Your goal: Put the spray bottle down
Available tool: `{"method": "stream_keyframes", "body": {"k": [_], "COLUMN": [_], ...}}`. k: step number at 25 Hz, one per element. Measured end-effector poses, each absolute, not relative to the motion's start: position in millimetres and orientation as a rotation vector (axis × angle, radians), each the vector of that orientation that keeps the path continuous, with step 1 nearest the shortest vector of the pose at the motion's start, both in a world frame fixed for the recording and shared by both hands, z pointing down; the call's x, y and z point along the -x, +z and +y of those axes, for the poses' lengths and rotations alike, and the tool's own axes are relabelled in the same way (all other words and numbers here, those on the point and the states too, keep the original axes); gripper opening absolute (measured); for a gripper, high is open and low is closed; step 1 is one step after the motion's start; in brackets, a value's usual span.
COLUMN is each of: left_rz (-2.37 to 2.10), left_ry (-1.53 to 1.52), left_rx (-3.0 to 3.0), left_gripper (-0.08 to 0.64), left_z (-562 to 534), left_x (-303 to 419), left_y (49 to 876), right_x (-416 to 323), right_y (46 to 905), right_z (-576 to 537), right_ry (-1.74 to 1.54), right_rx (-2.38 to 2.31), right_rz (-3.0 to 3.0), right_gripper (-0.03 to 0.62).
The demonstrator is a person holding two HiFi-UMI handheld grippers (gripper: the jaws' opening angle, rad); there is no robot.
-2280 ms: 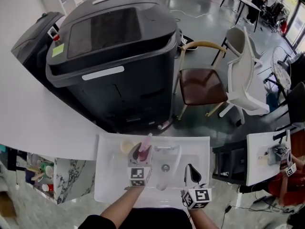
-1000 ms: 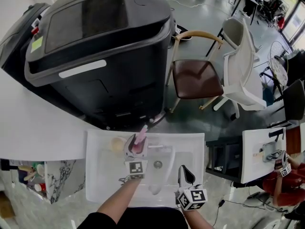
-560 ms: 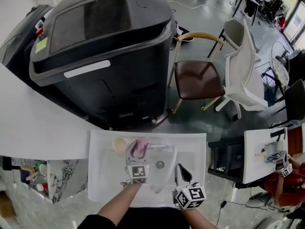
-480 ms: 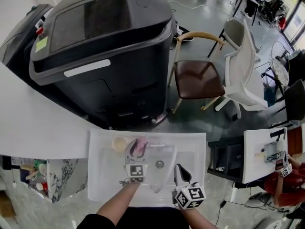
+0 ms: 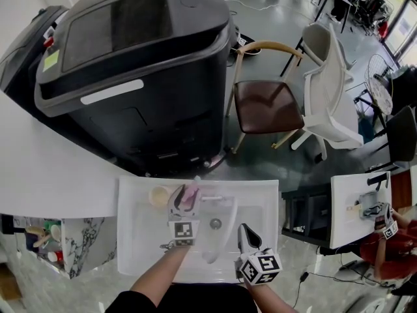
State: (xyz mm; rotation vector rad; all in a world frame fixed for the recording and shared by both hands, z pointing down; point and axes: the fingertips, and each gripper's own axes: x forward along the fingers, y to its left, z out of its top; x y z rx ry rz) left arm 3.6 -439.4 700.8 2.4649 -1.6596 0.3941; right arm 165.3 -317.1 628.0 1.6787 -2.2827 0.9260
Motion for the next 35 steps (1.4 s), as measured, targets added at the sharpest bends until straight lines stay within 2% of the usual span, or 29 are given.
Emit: {"method": "stream_keyframes", "body": {"k": [12,15,21,28,35], "left_rz": [-1.68,-1.643,-1.575,-1.571,-1.568], "left_ry": [0.486,0.513,0.49,0.448,0.295], "left_rx": [-2.404,-2.381,-2.365,-2.337,-2.316], "left_gripper": [0.215,0.262,0.302,0.31,0.308], "left_z": [-418,-419,-410,-384,-310], "left_x": [1,5,5,17,43], "left_y": [704,716,712,697,661], "right_x": [-161,-156,-154,-155,-138], "right_y": [636,633,626,620,592], "right_z": [-304,-303,-295,-265,-217], "right_ry": [0.92,0.924,0.917,0.88,0.759], "right_rx": [-1.645,-1.643,-1.656,-1.672,-1.722], "right_rz": [-2.27,-2.28,-2.29,-2.294,-2.331], "right_gripper": [-0.003,-0.003,-0.003,-0.002,-0.002]}}
